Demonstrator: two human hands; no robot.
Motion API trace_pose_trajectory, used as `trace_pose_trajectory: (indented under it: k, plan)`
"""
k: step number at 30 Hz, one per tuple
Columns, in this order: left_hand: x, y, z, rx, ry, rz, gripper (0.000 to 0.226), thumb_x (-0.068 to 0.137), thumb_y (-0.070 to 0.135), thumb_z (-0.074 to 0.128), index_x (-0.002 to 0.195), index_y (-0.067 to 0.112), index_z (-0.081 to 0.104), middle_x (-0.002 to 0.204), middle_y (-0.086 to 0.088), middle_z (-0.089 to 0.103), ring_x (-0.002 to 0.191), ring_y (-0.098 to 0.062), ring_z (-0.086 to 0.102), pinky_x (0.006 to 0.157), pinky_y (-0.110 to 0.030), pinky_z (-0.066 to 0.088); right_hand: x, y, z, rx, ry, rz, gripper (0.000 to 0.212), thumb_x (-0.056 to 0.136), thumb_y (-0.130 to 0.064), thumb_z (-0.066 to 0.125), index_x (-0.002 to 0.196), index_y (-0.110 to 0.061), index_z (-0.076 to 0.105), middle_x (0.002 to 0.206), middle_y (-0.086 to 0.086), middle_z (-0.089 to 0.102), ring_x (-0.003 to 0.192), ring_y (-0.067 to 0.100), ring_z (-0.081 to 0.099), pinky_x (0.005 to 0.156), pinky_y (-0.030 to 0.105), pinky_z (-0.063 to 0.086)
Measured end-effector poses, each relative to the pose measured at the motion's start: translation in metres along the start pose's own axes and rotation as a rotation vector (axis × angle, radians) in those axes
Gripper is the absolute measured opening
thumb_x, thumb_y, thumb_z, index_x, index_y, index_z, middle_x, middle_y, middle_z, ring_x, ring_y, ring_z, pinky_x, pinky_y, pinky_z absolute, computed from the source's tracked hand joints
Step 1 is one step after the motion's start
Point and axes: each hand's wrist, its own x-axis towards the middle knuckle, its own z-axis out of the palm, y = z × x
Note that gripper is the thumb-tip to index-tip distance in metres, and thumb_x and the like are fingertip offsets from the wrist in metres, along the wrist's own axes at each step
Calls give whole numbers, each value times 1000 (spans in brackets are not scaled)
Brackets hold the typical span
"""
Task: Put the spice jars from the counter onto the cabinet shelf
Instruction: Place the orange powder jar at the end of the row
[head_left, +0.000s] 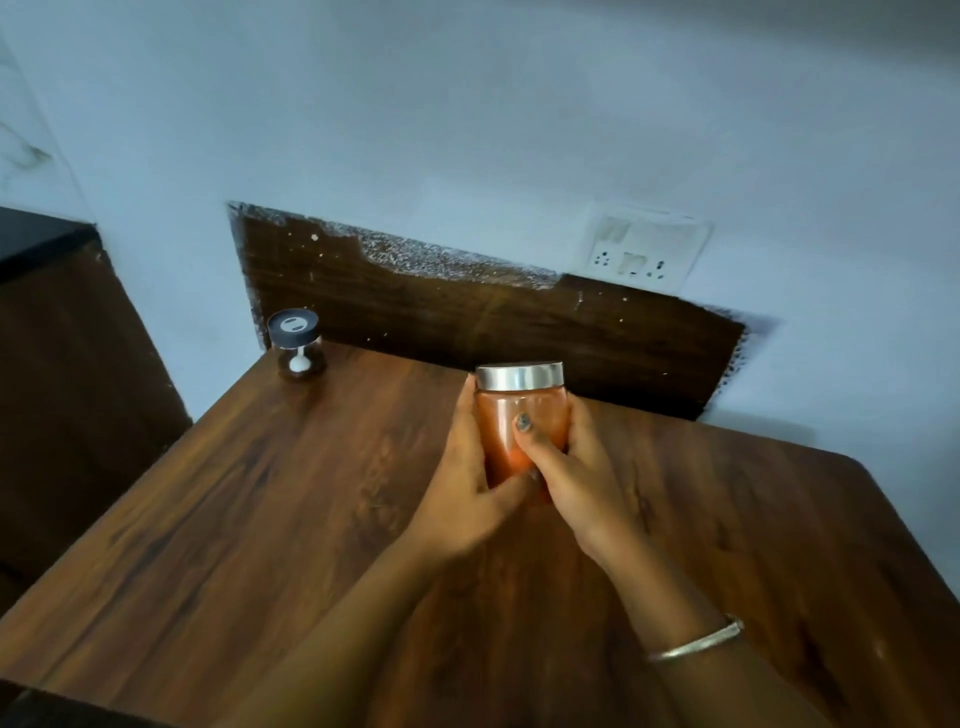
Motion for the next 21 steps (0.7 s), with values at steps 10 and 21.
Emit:
trace_pose_trajectory:
  k: [10,21]
  plan:
    - [-2,26,27,-234,-14,-44,95,67,20,73,140,34,15,133,-1,43,117,-20,55,83,-37,55,-30,-8,-46,80,-103,-60,66,76,-48,54,136,-34,30,124,-16,50,100,-15,56,75,9,49]
    - [-2,35,37,-60,-104,-57,85,87,36,57,138,51,-9,148,11,24,123,-9,48,96,-31,49,-40,2,-69,86,-37,-85,88,67,-37,71,143,-33,28,132,-2,49,113,11,57,82,27,55]
